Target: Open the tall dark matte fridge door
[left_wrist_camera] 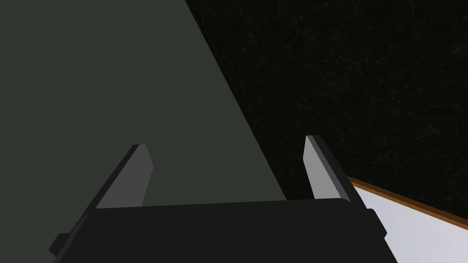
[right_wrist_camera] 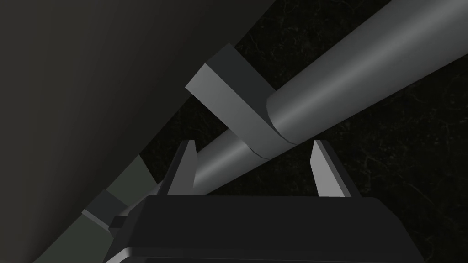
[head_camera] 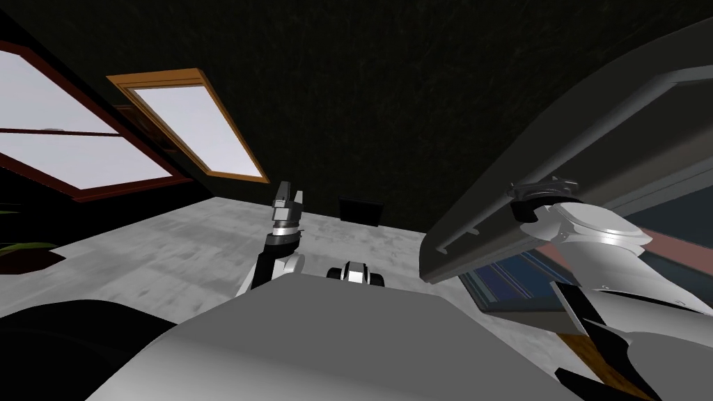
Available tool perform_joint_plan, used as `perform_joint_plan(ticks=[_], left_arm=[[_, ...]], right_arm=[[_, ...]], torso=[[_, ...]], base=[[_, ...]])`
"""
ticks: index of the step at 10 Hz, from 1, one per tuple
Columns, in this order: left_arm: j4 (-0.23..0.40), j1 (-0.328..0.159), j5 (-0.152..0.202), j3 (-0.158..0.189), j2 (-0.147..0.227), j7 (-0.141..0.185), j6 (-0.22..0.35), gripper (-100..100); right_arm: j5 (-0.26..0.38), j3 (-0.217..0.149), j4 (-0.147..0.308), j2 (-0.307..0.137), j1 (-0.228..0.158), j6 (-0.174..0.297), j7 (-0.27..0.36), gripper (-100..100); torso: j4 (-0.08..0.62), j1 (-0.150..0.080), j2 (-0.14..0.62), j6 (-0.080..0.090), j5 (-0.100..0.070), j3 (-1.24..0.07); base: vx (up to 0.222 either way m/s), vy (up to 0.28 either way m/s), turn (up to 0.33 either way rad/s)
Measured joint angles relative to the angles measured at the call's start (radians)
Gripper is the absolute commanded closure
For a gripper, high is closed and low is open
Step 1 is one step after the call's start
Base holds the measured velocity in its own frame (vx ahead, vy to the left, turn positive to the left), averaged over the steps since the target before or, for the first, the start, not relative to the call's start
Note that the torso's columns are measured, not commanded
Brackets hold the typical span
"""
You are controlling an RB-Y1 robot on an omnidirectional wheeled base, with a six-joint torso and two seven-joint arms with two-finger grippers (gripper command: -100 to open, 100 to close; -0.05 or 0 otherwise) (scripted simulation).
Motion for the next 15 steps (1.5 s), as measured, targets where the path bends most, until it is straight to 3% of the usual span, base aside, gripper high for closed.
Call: perform_joint_plan(ticks=[1, 4, 5, 6, 7, 8, 9, 11, 12, 13, 15], left_arm=[[0.000, 0.000, 0.000, 0.000, 0.000, 0.000, 0.000, 0], [0.000, 0.000, 0.000, 0.000, 0.000, 0.000, 0.000, 0], [0.000, 0.000, 0.000, 0.000, 0.000, 0.000, 0.000, 0], [0.000, 0.000, 0.000, 0.000, 0.000, 0.000, 0.000, 0], [0.000, 0.000, 0.000, 0.000, 0.000, 0.000, 0.000, 0], [0.000, 0.000, 0.000, 0.000, 0.000, 0.000, 0.000, 0], [0.000, 0.000, 0.000, 0.000, 0.000, 0.000, 0.000, 0], [0.000, 0.000, 0.000, 0.000, 0.000, 0.000, 0.000, 0], [0.000, 0.000, 0.000, 0.000, 0.000, 0.000, 0.000, 0], [0.000, 0.000, 0.000, 0.000, 0.000, 0.000, 0.000, 0], [0.000, 0.000, 0.000, 0.000, 0.000, 0.000, 0.000, 0]], right_arm=[[-0.016, 0.009, 0.011, -0.018, 0.003, 0.025, 0.006, 100], [0.041, -0.035, 0.068, 0.000, -0.023, 0.052, 0.024, 100], [0.046, -0.049, 0.062, -0.001, -0.008, 0.066, 0.023, 100], [-0.007, -0.024, 0.044, -0.019, 0.010, 0.085, 0.029, 100], [0.008, -0.033, 0.057, -0.018, 0.005, 0.094, 0.031, 100], [0.102, -0.070, 0.130, -0.002, -0.045, 0.073, 0.017, 100], [0.029, -0.039, 0.092, -0.025, -0.010, 0.107, 0.042, 100], [0.005, -0.033, 0.088, -0.028, -0.004, 0.133, 0.056, 100], [0.065, -0.051, 0.128, -0.013, -0.030, 0.141, 0.046, 100], [0.047, -0.055, 0.117, -0.019, -0.009, 0.159, 0.050, 100], [0.064, -0.059, 0.136, -0.016, -0.020, 0.193, 0.050, 100]], torso=[[0.000, 0.005, -0.001, 0.001, 0.001, 0.000], [0.000, 0.002, -0.002, 0.002, 0.001, -0.001], [-0.001, 0.000, 0.002, 0.003, 0.000, 0.001], [0.002, -0.006, 0.009, 0.004, 0.000, 0.005], [0.002, -0.004, 0.008, 0.007, -0.001, 0.005], [0.001, -0.001, 0.001, 0.008, 0.000, 0.002], [0.000, 0.001, 0.004, 0.006, -0.001, 0.004], [0.000, 0.000, 0.010, 0.008, -0.006, 0.009], [-0.001, 0.000, 0.001, 0.008, -0.005, 0.003], [-0.001, -0.002, 0.003, 0.007, -0.005, 0.003], [0.001, -0.007, 0.008, 0.008, -0.005, 0.006]], base=[[0.211, 0.182, -0.006], [0.226, 0.199, 0.013], [0.100, 0.076, 0.005], [0.113, 0.114, 0.044], [0.229, 0.200, 0.023], [0.198, 0.146, -0.028], [0.067, 0.059, -0.014], [0.214, 0.110, 0.019], [0.254, 0.123, -0.018], [0.198, 0.104, 0.012], [0.149, 0.057, 0.021]])
